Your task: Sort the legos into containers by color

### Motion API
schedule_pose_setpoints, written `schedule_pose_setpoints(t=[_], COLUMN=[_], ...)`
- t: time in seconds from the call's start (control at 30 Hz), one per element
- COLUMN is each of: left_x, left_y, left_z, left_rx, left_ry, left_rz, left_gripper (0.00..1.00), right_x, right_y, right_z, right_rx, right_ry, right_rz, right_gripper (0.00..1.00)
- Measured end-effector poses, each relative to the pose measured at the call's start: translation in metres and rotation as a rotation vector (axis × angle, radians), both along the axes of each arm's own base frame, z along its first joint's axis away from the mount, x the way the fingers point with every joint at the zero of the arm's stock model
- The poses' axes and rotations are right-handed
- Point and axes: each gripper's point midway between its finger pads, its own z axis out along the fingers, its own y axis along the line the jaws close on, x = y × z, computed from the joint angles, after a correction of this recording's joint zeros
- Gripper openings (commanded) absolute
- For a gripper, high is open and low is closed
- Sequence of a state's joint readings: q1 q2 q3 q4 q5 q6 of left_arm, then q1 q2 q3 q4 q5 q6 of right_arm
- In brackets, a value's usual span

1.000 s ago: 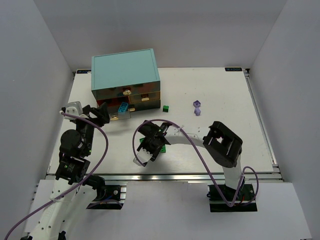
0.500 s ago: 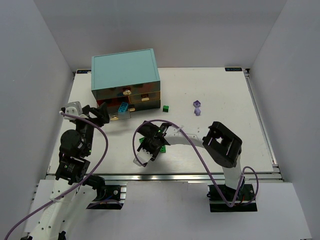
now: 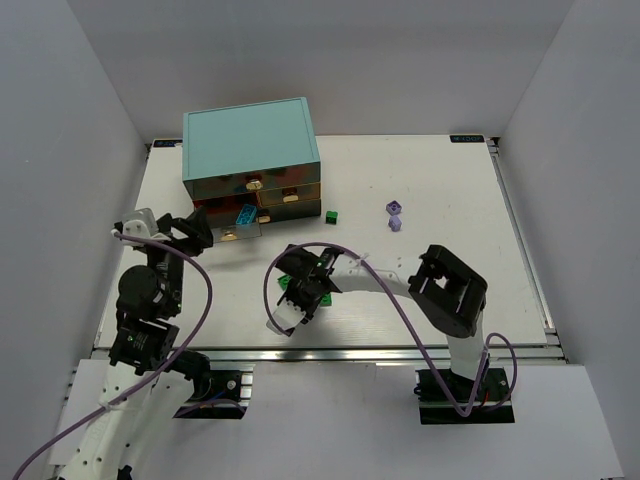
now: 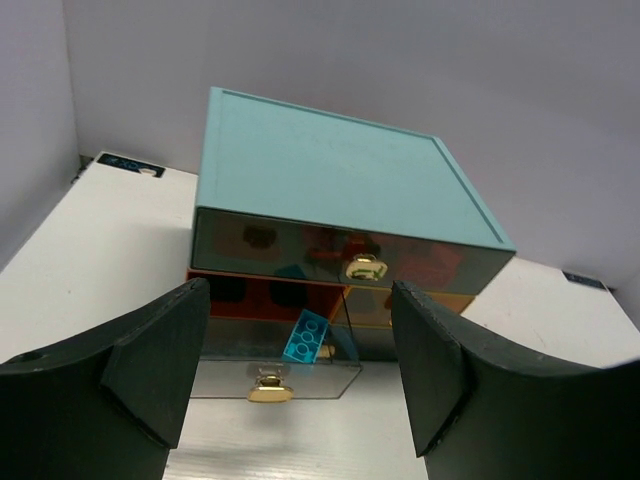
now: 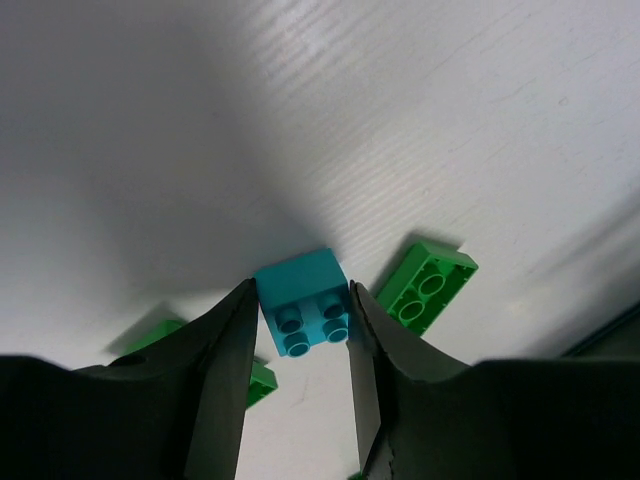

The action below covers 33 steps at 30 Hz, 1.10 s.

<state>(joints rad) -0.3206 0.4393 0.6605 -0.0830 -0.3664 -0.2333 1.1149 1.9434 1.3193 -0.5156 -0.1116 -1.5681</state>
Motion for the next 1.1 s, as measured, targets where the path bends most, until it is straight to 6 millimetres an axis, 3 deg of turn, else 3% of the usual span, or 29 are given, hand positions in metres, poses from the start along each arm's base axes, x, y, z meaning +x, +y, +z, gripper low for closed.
schedule_pose_setpoints(t=[0.13, 0.27, 0.47, 0.77, 0.93, 1.1], left_x=[-0.008, -0.018, -0.021, -0.031, -0.035, -0.045], left_y=[0.012, 0.024, 0.034, 0.045, 0.05, 0.058], left_z=[0.003, 0.006, 0.007, 0.008, 0.01, 0.016], left_rx=[-0.026, -0.054, -0.073, -0.098, -0.111, -0.14], left_ry=[-0.03, -0.062, -0.073, -0.104, -0.118, -0.16], left_rz=[0.051, 0.102, 0.151, 0.197, 0.223, 0.251], left_gripper=[0.82, 0.82, 0.82, 0.82, 0.81, 0.82], right_x=[-0.014, -0.009, 0.02, 0.072, 0.098, 0.118], right_y=[0.002, 0.027, 0.068, 0.117, 0.144, 0.158], right_z=[0.013, 0.058, 0.138, 0.218, 0.24, 0.238], right_rx=[0.019, 0.136, 0.39, 0.665, 0.765, 0.804], right_ry=[0.052, 0.044, -0.024, -0.155, -0.211, -0.23], right_rz=[-0.068, -0.153, -0.284, -0.409, -0.436, -0.455], right_gripper=[0.06, 0.04, 0.04, 0.04, 0.1, 0.2])
